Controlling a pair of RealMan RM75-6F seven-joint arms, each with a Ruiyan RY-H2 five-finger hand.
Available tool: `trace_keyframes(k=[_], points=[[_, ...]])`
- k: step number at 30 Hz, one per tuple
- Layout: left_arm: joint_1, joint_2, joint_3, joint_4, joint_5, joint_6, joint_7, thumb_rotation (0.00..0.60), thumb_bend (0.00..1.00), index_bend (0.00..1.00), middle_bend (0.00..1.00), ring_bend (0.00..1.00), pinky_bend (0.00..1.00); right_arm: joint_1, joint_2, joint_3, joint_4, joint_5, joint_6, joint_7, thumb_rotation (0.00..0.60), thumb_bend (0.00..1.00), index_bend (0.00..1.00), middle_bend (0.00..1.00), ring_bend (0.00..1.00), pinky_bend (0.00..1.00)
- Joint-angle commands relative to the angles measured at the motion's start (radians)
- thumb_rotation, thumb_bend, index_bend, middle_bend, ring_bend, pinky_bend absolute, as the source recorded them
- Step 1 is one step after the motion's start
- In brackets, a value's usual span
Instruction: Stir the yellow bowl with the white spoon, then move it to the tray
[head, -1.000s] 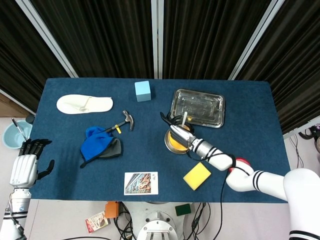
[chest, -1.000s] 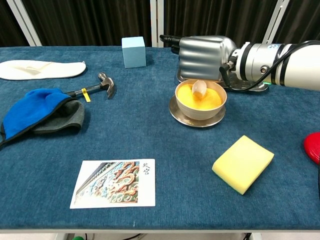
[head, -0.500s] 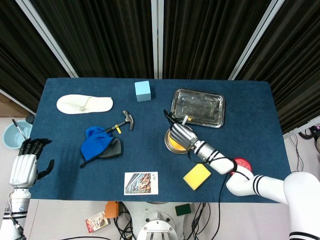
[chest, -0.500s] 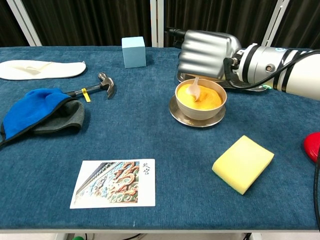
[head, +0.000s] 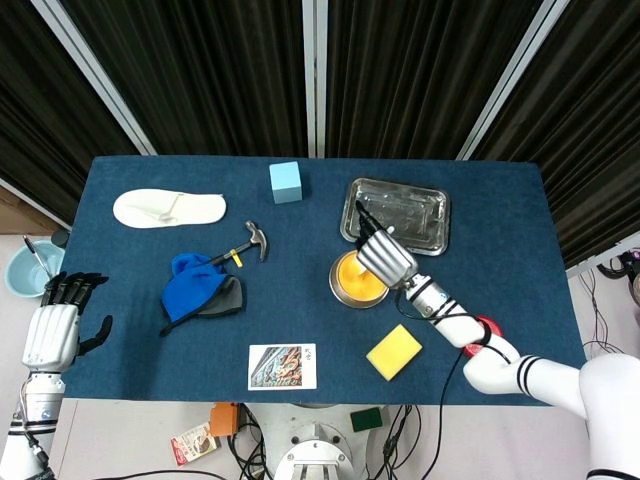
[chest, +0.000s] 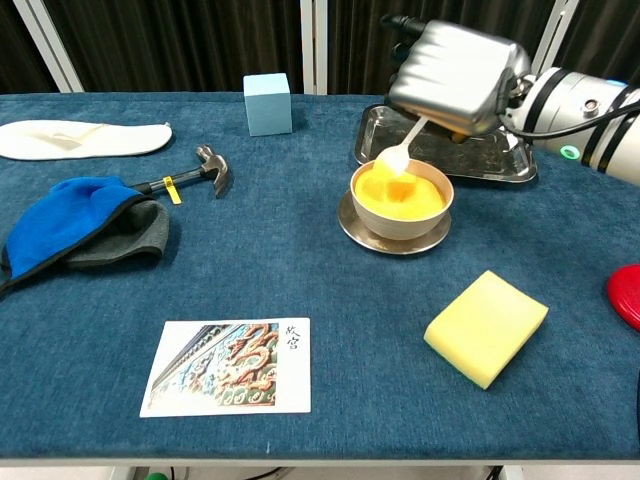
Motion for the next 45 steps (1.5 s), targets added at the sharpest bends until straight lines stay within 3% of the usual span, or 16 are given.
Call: trace_keyframes(k=[1,7,11,17,32,45], points=[[-0.004,0.006,-0.003,-0.011,0.001,-0.001,0.010,0.600,0.35,0.23,0.19,0.14,0.08,-0.017,0.019,0.004,-0.011,-0.002,0.020,0.030,0.600,0.48,0.73,0.46,0.22,0.03],[-0.014,0.008,-0.007,-0.031,0.004,-0.007,0.031,0.600,0.35,0.23,0.19,0.14,0.08,-0.009,0.053,-0.011,-0.013,-0.040,0.014,-0.002,0.600,0.48,0.73,0.46,0.23,0.03],[-0.016,0.002,-0.008,-0.034,0.005,-0.005,0.034,0.600,0.35,0.23,0.19,0.14,0.08,0.039,0.077,-0.051,0.008,-0.150,-0.010,-0.125,0.600,0.48,0.73,0.46,0.23,0.01],[-0.010,-0.007,0.000,-0.026,0.004,-0.004,0.026,0.600,0.35,0.23,0.19,0.14,0.08,0.094,0.097,-0.063,-0.034,-0.217,-0.085,-0.284,0.600,0.49,0.73,0.44,0.23,0.00],[0.012,-0.040,0.012,0.025,-0.002,0.012,-0.019,0.600,0.35,0.23,0.19,0.14,0.08,0.152,0.155,0.008,-0.173,-0.104,-0.292,-0.586,0.600,0.49,0.70,0.38,0.13,0.00],[0.015,-0.060,0.008,0.049,-0.009,0.012,-0.030,0.600,0.35,0.24,0.19,0.14,0.08,0.161,0.138,0.022,-0.183,-0.017,-0.320,-0.726,0.600,0.49,0.70,0.38,0.13,0.00]])
